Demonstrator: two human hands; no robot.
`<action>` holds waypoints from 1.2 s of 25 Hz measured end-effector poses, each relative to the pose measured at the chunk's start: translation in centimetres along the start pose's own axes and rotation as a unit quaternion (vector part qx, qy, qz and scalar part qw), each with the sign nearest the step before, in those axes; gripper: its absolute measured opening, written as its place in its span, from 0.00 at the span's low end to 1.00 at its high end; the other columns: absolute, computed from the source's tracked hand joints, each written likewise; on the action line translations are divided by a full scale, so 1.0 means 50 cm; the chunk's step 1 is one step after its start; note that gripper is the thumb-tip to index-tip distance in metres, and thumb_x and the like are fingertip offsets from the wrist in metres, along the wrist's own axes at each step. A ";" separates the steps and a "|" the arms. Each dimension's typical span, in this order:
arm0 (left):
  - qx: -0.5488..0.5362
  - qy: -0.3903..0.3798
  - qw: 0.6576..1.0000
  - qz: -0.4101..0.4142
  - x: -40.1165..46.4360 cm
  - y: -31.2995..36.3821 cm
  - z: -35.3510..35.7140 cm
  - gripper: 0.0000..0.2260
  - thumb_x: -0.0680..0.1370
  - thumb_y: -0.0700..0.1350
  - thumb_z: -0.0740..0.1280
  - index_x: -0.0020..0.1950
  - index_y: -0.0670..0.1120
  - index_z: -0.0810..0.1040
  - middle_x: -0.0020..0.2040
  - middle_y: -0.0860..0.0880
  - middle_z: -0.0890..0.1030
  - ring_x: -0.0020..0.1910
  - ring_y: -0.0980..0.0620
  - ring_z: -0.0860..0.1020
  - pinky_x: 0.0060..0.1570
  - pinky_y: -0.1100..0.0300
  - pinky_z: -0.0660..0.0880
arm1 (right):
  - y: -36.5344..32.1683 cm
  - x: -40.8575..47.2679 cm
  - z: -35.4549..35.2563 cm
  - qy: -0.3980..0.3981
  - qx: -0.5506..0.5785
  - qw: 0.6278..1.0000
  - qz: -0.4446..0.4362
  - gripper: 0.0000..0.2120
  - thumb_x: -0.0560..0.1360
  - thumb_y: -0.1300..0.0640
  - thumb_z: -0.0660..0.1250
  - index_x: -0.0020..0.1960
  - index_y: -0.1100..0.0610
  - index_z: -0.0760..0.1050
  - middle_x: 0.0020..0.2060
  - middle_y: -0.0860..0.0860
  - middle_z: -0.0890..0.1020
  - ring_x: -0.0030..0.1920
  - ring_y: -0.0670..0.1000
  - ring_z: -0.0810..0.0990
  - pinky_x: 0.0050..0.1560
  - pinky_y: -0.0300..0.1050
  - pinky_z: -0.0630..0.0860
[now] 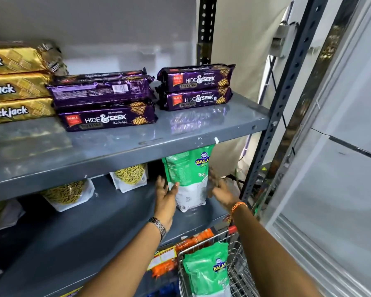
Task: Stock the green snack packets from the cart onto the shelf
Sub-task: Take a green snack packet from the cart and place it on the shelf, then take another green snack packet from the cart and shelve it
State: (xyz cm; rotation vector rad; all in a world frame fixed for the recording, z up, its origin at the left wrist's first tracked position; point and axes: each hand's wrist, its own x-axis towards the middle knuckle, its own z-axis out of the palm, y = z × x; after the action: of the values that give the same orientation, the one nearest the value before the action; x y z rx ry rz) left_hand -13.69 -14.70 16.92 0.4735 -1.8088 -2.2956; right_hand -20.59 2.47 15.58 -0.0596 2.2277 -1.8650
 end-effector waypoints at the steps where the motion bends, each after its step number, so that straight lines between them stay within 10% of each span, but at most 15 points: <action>1: 0.039 0.025 0.999 -0.029 -0.007 -0.021 0.004 0.29 0.81 0.41 0.64 0.80 0.45 0.56 0.80 0.46 0.59 0.78 0.49 0.62 0.75 0.54 0.61 | 0.013 0.009 0.005 -0.017 0.007 1.000 -0.003 0.35 0.70 0.74 0.59 0.77 0.63 0.60 0.72 0.57 0.72 0.67 0.55 0.73 0.42 0.34 0.72; 6: 0.082 0.041 0.987 -0.132 -0.019 -0.078 0.039 0.27 0.82 0.59 0.54 0.77 0.48 0.63 0.78 0.46 0.64 0.77 0.44 0.63 0.76 0.45 0.60 | 0.052 0.006 0.008 0.003 -0.002 1.000 0.000 0.29 0.70 0.84 0.56 0.67 0.64 0.72 0.67 0.65 0.78 0.63 0.57 0.80 0.64 0.47 0.79; 12: -0.064 -0.022 0.986 -0.151 0.065 -0.086 0.041 0.30 0.82 0.62 0.43 0.65 0.46 0.75 0.72 0.44 0.74 0.73 0.47 0.71 0.64 0.54 0.72 | 0.127 -0.073 0.065 0.017 -0.020 0.999 -0.027 0.32 0.74 0.80 0.56 0.76 0.63 0.65 0.54 0.48 0.81 0.46 0.37 0.82 0.48 0.25 0.76; 15: -0.049 -0.060 0.986 -0.150 0.097 -0.065 0.045 0.32 0.82 0.62 0.41 0.74 0.44 0.68 0.77 0.43 0.67 0.69 0.49 0.71 0.64 0.57 0.69 | 0.126 -0.129 0.089 -0.050 -0.010 0.999 -0.019 0.41 0.70 0.83 0.52 0.79 0.58 0.57 0.68 0.50 0.77 0.67 0.40 0.76 0.70 0.37 0.72; 19: -0.096 -0.070 0.987 -0.109 0.109 -0.040 0.041 0.26 0.83 0.59 0.40 0.73 0.51 0.67 0.73 0.50 0.69 0.66 0.52 0.71 0.53 0.64 0.77 | 0.114 -0.167 0.027 -0.115 -0.014 0.993 -0.006 0.41 0.75 0.78 0.61 0.82 0.57 0.50 0.79 0.49 0.61 0.78 0.50 0.62 0.64 0.29 0.72; 23: 0.095 0.132 0.987 0.010 0.007 -0.088 -0.012 0.14 0.79 0.56 0.59 0.56 0.52 0.79 0.62 0.42 0.81 0.65 0.41 0.77 0.65 0.50 0.72 | 0.168 -0.227 -0.127 -0.187 -0.112 0.975 0.033 0.47 0.70 0.74 0.73 0.81 0.56 0.54 0.76 0.55 0.66 0.74 0.52 0.66 0.74 0.45 0.68; 25: 0.248 0.077 0.960 0.100 -0.124 -0.166 -0.030 0.05 0.73 0.53 0.68 0.45 0.54 0.77 0.45 0.51 0.83 0.49 0.46 0.82 0.53 0.52 0.76 | 0.250 -0.295 -0.178 -0.280 -0.277 0.917 0.063 0.52 0.64 0.67 0.80 0.80 0.56 0.57 0.77 0.55 0.67 0.75 0.50 0.65 0.73 0.26 0.58; 27: 0.463 -0.188 0.864 0.057 -0.254 -0.240 -0.010 0.16 0.69 0.60 0.70 0.47 0.50 0.78 0.43 0.51 0.82 0.47 0.49 0.81 0.44 0.58 0.71 | 0.344 -0.372 -0.193 -0.348 -0.379 0.850 0.113 0.55 0.60 0.61 0.84 0.80 0.56 0.59 0.79 0.55 0.63 0.77 0.51 0.62 0.71 0.23 0.54; 30: 0.721 -0.454 0.523 0.023 -0.348 -0.345 0.041 0.29 0.65 0.67 0.71 0.49 0.43 0.82 0.48 0.44 0.84 0.53 0.44 0.83 0.48 0.55 0.70 | 0.452 -0.448 -0.179 -0.345 -0.418 0.827 0.152 0.48 0.62 0.57 0.83 0.77 0.56 0.66 0.75 0.54 0.70 0.74 0.53 0.68 0.74 0.42 0.63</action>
State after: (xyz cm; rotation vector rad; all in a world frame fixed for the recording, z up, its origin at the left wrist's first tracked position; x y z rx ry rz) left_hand 2.75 -2.82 3.01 -0.8709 -3.7022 -0.1439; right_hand 2.02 19.39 -1.58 -0.4196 2.1241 -0.4550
